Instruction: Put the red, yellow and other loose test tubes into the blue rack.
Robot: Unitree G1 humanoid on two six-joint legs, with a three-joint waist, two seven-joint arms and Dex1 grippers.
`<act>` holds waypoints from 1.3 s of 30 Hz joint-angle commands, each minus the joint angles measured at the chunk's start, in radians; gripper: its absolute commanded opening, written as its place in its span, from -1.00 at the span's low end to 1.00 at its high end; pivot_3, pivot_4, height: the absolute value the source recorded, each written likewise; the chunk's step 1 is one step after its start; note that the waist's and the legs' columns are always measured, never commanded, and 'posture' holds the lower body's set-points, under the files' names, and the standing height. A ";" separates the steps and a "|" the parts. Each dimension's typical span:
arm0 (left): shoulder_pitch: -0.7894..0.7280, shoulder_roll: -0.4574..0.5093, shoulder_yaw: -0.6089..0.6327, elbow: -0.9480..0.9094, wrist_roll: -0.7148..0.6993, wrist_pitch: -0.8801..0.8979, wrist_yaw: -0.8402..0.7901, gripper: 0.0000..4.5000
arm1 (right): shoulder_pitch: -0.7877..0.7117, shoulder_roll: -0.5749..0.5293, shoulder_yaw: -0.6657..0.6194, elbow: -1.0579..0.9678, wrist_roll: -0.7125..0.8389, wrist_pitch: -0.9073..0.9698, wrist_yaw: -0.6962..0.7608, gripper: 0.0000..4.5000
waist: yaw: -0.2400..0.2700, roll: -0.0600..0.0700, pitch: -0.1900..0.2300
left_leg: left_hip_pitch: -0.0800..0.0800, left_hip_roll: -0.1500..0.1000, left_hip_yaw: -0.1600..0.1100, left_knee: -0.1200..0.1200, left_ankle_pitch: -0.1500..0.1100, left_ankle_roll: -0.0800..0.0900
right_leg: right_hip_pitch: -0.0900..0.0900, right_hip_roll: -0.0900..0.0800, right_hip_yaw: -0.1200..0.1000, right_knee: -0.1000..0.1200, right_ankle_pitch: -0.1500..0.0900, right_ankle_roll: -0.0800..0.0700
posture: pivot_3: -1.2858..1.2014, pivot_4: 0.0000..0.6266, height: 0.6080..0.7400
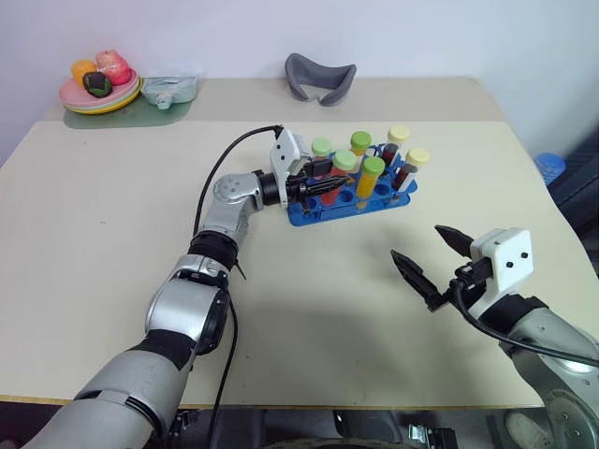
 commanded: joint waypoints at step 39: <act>0.888 0.545 0.252 -1.325 -0.275 0.729 0.154 0.96 | 0.252 -0.035 -0.218 0.276 -0.019 -0.376 0.338 1.00 | 0.000 0.001 0.000 | 0.003 0.001 0.000 -0.001 0.000 0.000 | 0.002 0.000 0.000 0.000 0.000 -0.001 | 0.03 -0.52 1.00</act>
